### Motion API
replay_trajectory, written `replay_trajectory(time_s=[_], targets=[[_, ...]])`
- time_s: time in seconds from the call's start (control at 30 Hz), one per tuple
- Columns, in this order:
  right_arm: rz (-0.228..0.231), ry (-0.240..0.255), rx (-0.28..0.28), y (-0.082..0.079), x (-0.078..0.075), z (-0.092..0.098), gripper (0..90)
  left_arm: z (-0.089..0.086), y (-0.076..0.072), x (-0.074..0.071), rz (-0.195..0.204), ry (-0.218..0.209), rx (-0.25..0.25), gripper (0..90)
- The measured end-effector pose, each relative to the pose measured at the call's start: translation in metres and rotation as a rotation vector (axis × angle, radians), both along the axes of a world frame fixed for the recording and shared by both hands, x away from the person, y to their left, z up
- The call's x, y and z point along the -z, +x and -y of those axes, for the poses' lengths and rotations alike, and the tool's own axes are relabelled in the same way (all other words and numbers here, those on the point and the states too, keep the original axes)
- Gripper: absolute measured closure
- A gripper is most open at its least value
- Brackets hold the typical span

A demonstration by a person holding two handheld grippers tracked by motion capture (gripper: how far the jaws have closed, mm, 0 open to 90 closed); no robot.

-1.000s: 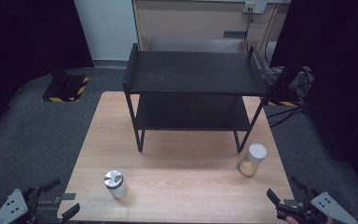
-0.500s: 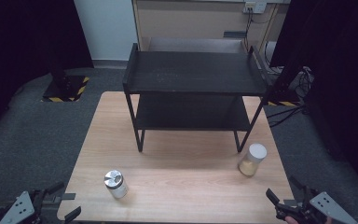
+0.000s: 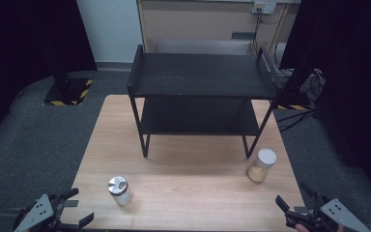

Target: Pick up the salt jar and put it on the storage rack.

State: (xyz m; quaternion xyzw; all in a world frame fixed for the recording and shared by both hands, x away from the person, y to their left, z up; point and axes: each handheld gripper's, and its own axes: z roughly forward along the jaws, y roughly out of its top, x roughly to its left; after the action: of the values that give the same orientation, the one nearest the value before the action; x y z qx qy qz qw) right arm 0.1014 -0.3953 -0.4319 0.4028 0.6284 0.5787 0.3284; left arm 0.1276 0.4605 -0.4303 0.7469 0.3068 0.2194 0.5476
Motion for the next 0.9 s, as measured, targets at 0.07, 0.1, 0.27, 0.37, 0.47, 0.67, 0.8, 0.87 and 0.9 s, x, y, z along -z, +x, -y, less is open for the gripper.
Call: replay_trajectory(time_s=[0.07,0.1,0.27,0.37,0.47,0.67,0.8,0.87,0.9], targets=[[0.000,-0.001,0.000,0.000,0.000,0.000,2.3,0.003,0.005,0.001,-0.005,0.004,0.003,1.5],[0.000,-0.001,-0.001,0.000,0.000,0.000,2.4,0.005,0.008,0.002,-0.008,0.004,0.006,1.5],[-0.002,0.001,0.002,0.000,0.000,0.000,2.4,0.012,0.020,0.005,-0.015,0.013,0.024,1.8],[-0.003,-0.001,0.001,0.000,0.000,0.000,2.4,0.017,0.028,0.006,-0.019,0.019,0.035,1.8],[-0.004,0.000,0.002,0.000,0.000,0.000,2.4,0.021,0.036,0.007,-0.025,0.031,0.049,2.0],[-0.005,0.002,0.006,0.000,0.000,-0.001,2.4,0.029,0.051,0.011,-0.037,0.042,0.072,2.6],[-0.007,-0.003,0.005,0.000,0.000,-0.001,2.5,0.036,0.061,0.009,-0.041,0.061,0.087,3.0],[-0.008,-0.003,0.005,0.000,0.000,-0.001,2.5,0.040,0.065,0.008,-0.043,0.066,0.093,3.1],[-0.008,-0.004,0.005,0.000,0.000,-0.001,2.5,0.042,0.067,0.008,-0.041,0.071,0.096,3.1]])
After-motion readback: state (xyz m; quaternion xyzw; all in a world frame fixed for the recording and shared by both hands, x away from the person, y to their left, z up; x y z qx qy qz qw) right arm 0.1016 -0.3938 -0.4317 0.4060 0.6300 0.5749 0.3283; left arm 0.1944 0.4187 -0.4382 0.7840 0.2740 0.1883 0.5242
